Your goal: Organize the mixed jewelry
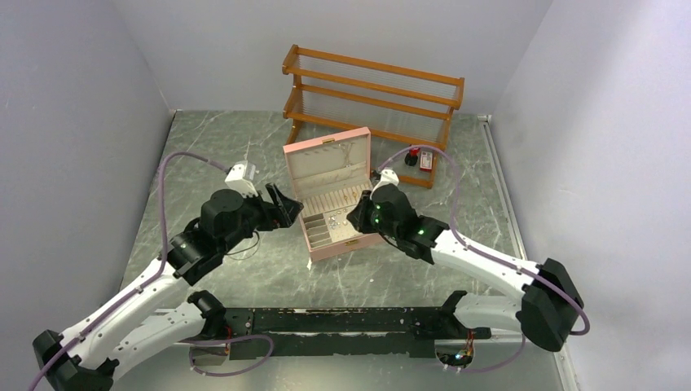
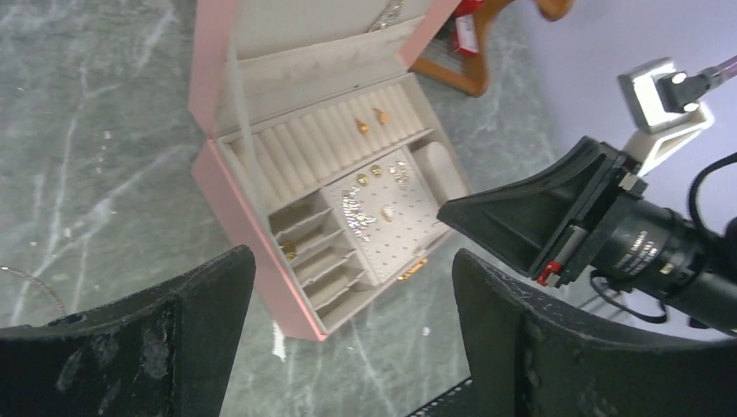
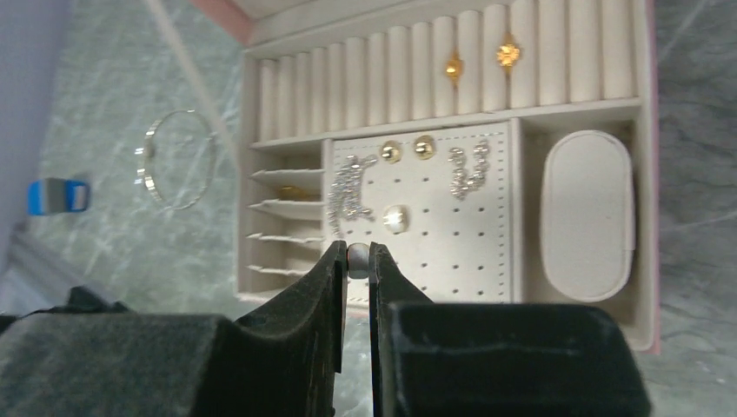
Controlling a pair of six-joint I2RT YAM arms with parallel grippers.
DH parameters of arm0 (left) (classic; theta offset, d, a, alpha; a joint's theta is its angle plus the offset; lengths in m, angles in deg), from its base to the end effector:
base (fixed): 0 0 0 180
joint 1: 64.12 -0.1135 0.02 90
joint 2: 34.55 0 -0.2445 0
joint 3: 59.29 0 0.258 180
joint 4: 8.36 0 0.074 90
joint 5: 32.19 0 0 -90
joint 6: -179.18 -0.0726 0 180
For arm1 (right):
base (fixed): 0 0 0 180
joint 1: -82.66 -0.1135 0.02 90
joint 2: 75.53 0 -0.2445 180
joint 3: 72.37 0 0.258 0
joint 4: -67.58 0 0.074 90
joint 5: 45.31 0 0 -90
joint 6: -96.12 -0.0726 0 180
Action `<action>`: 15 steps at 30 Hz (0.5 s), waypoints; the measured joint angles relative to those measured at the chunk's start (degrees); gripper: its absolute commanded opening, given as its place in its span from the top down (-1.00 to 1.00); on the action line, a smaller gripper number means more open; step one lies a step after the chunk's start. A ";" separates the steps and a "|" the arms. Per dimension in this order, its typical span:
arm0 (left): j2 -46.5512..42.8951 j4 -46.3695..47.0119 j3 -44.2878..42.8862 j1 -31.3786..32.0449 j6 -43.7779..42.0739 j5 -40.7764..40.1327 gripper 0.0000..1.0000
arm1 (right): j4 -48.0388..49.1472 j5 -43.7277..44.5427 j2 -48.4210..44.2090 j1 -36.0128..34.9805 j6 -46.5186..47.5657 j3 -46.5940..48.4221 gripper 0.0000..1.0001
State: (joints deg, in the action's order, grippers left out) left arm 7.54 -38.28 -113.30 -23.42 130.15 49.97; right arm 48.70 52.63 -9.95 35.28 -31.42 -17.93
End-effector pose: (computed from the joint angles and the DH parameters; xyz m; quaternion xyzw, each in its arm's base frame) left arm 0.1807 -0.1423 0.2856 -0.0421 0.8070 -0.3416 0.4798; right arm 0.2094 0.2128 0.2133 -0.0396 0.8638 0.2924 0.4084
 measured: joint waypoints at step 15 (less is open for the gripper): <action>9.11 2.12 0.00 0.00 -8.44 -2.03 -0.75 | -3.10 8.15 12.59 0.00 2.82 7.19 0.83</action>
State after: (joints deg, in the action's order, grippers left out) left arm 16.65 -36.16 -113.30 -23.42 121.71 47.94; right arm 45.59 60.78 2.64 35.28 -28.60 -10.74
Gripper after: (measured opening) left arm 0.882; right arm 0.147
